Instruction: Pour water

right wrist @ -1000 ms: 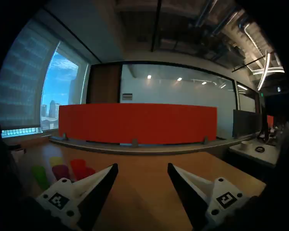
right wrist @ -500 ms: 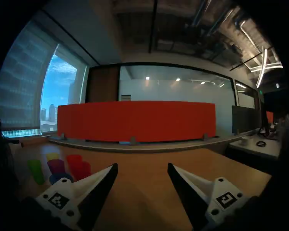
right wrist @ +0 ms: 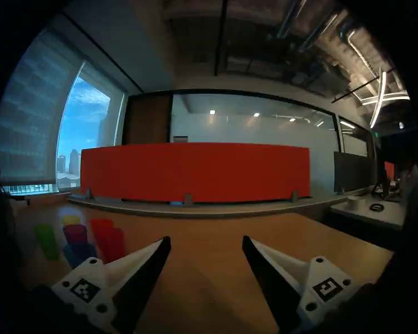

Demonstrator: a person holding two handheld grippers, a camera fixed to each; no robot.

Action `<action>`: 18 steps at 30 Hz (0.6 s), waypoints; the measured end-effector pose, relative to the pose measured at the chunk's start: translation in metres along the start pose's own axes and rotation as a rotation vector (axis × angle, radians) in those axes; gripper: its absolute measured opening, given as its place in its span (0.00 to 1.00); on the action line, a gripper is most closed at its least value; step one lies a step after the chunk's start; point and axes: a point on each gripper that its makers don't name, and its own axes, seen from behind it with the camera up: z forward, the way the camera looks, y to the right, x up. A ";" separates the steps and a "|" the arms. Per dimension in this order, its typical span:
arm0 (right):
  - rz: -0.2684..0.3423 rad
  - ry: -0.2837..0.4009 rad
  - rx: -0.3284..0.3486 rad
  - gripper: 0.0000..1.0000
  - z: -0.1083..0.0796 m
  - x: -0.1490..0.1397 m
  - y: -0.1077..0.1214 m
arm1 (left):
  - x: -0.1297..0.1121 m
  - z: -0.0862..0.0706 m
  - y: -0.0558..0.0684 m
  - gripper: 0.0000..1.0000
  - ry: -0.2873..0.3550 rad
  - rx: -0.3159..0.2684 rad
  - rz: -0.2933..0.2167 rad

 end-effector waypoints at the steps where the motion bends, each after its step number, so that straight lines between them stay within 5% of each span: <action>1: 0.003 0.000 0.000 1.00 0.000 -0.001 0.001 | 0.000 0.000 0.000 0.99 0.000 0.000 0.000; 18: -0.001 -0.022 0.003 0.99 0.001 -0.008 0.003 | 0.000 0.000 0.000 0.99 0.000 0.000 0.000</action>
